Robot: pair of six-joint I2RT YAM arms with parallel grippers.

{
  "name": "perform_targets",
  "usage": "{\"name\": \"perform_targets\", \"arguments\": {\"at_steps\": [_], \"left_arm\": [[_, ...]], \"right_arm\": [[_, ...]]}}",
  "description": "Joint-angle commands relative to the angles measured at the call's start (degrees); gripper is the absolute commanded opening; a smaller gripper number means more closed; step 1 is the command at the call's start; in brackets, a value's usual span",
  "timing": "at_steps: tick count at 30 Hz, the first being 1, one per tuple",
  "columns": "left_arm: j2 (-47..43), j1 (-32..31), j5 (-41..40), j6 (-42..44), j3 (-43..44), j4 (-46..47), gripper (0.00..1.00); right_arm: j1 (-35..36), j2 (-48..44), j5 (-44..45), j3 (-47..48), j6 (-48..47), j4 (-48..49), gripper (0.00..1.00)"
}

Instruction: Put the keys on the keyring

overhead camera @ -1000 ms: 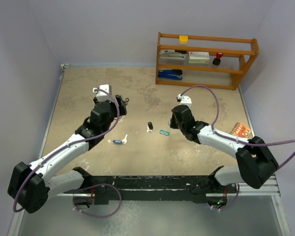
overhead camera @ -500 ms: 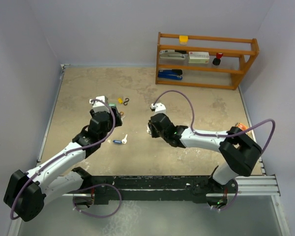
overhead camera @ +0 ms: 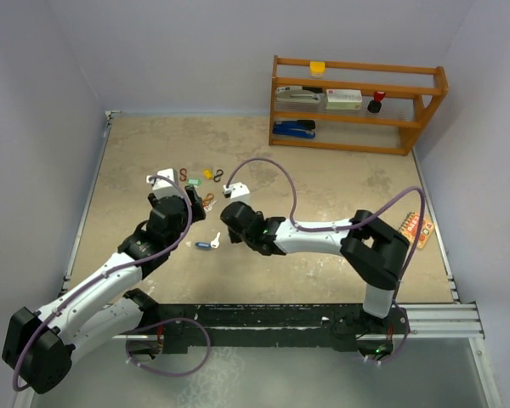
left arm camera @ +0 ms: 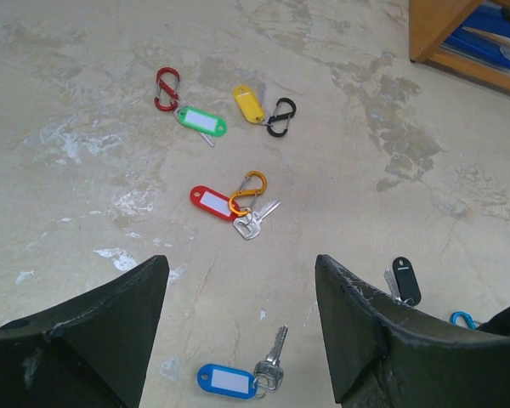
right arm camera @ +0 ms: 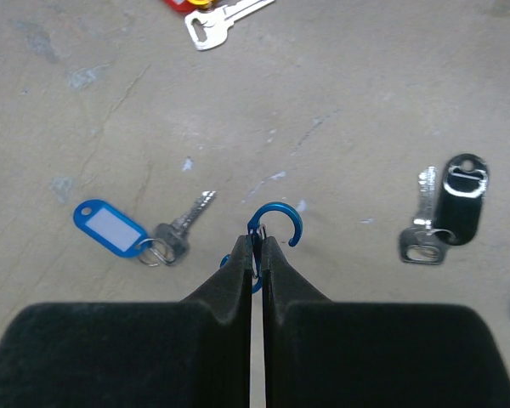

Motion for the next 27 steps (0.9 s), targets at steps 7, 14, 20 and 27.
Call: {"name": "perform_targets", "arguments": {"at_steps": [7, 14, 20, 27], "left_arm": [[-3.1, 0.2, -0.3, -1.0, 1.3, -0.7, 0.67], [-4.9, 0.2, 5.0, -1.2, -2.7, -0.4, 0.63], [-6.3, 0.2, 8.9, -5.7, -4.4, -2.6, 0.63], [-6.2, 0.2, 10.4, -16.5, -5.3, -6.4, 0.66]], "right_arm": [[5.3, 6.5, 7.3, 10.1, 6.9, -8.7, 0.00], [5.1, 1.6, 7.6, 5.8, 7.4, -7.9, 0.00], [3.8, -5.3, 9.9, 2.3, 6.2, -9.3, 0.00], [2.2, -12.7, 12.2, -2.1, 5.4, -10.0, 0.00]]}}
